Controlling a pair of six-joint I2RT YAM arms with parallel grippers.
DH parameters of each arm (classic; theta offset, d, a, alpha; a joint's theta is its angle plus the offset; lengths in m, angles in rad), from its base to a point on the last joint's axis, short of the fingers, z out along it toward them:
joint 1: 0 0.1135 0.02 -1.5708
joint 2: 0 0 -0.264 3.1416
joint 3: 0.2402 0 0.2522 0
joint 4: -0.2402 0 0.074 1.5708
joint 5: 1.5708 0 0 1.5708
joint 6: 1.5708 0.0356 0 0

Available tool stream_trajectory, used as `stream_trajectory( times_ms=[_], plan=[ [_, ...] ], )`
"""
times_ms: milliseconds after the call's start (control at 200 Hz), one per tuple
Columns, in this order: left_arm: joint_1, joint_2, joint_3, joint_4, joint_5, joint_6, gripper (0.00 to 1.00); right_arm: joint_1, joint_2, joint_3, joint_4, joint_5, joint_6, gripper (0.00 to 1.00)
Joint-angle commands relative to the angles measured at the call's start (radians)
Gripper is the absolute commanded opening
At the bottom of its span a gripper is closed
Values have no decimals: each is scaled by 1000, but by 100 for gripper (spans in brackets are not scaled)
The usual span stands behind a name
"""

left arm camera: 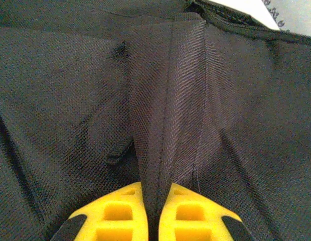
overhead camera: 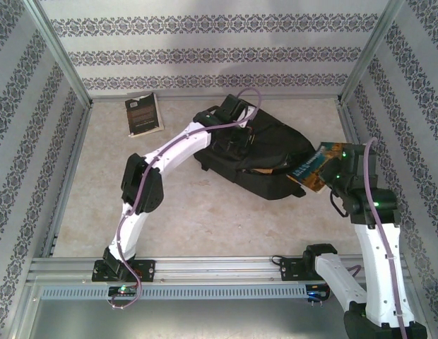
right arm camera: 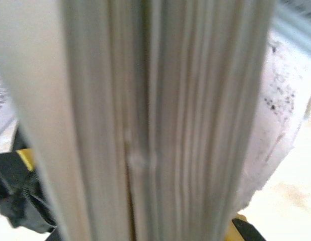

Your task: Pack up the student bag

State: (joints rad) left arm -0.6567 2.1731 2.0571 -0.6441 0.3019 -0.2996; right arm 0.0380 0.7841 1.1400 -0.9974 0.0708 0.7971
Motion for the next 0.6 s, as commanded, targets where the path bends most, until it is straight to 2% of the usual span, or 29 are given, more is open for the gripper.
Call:
stream_trajectory(
  times_ms=[0, 90, 215, 310, 370, 465, 595],
  plan=[
    [3, -133, -82, 93, 121, -30, 0, -11, -15, -64, 276, -201, 100, 0],
    [6, -217, -192, 123, 146, -33, 0, -11, -8, -154, 397, -308, 166, 0],
    [17, -322, -323, 159, 176, -65, 1, -12, -10, -264, 538, -370, 217, 0],
    [20, -366, -368, 124, 171, -107, 39, -7, -11, -325, 635, -426, 242, 0],
    [19, -389, -385, 123, 181, -152, 54, 8, -9, -351, 683, -454, 263, 0],
    [0, -416, -382, 130, 186, -209, 64, 45, -11, -361, 720, -479, 267, 0],
    [-52, -396, -262, 22, 138, -207, 70, 88, -12, -329, 665, -494, 231, 0]
  ],
)
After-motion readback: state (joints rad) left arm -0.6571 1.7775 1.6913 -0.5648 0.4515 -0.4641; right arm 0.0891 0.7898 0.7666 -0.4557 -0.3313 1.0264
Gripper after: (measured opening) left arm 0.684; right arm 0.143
